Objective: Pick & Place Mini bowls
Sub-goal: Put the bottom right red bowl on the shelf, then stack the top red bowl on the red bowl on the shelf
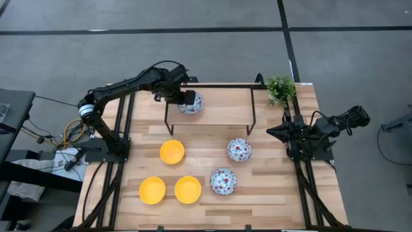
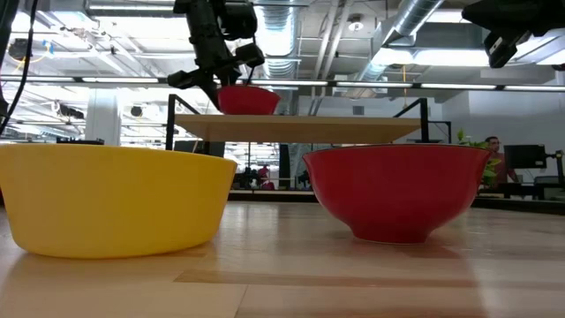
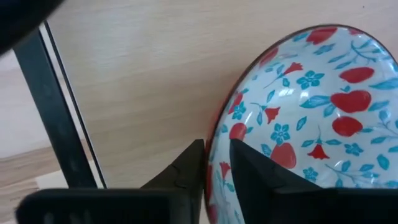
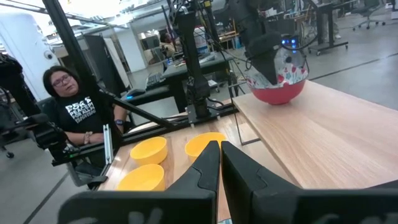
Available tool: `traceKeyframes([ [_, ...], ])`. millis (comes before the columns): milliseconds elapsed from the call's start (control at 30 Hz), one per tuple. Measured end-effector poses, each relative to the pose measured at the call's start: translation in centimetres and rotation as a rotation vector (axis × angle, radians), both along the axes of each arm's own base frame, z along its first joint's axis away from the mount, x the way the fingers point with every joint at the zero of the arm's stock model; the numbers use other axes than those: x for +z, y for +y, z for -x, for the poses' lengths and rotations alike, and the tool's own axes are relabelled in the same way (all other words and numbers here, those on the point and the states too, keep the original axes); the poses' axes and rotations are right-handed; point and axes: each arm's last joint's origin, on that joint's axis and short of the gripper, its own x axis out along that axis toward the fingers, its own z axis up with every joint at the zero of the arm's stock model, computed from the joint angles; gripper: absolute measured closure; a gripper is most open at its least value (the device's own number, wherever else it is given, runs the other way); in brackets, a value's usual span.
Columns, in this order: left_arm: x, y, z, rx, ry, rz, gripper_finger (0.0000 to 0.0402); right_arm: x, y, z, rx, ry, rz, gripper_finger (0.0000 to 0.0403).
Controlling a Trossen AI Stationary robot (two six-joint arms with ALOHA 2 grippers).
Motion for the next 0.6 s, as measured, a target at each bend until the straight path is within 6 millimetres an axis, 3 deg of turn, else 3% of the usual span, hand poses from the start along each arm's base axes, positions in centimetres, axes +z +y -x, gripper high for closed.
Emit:
traceKeyframes([
  [300,1.7,-0.5,1.3,0.005,-0.046,-0.022,0.0295,0.0,0.0,0.0,0.0,0.0,0.0,0.0397],
  [467,4.4,-1.4,3.2,0.043,-0.14,-0.05,0.0291,0.0,0.0,0.0,0.0,0.0,0.001,0.0397],
  [600,6.9,-3.3,5.0,0.028,-0.234,-0.096,0.0294,0.0,0.0,0.0,-0.001,0.0,0.001,0.0397],
])
